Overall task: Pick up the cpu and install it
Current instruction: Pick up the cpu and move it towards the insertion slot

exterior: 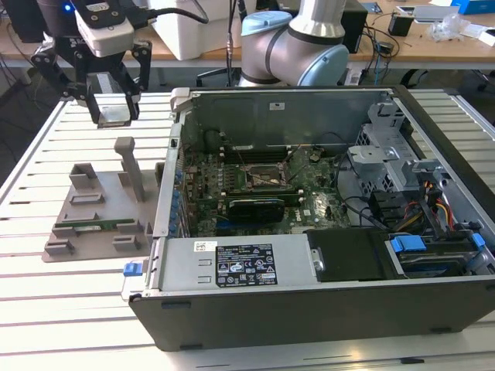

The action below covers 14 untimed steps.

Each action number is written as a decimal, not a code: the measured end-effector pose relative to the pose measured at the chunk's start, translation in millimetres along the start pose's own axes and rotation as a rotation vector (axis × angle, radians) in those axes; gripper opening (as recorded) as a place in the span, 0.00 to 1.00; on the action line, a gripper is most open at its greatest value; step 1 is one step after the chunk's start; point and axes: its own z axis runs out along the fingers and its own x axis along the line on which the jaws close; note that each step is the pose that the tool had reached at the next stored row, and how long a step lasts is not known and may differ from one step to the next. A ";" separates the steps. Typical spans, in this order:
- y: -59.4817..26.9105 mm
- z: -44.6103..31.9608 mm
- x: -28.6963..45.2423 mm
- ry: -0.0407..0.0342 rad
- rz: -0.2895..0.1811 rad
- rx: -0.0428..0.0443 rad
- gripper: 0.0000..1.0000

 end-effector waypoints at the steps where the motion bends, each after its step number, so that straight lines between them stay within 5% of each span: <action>1: 0.4 0.3 -4.8 0.0015 0.000 -0.0001 0.55; 14: 0.1 1.3 -39.3 0.0075 0.000 -0.0008 0.55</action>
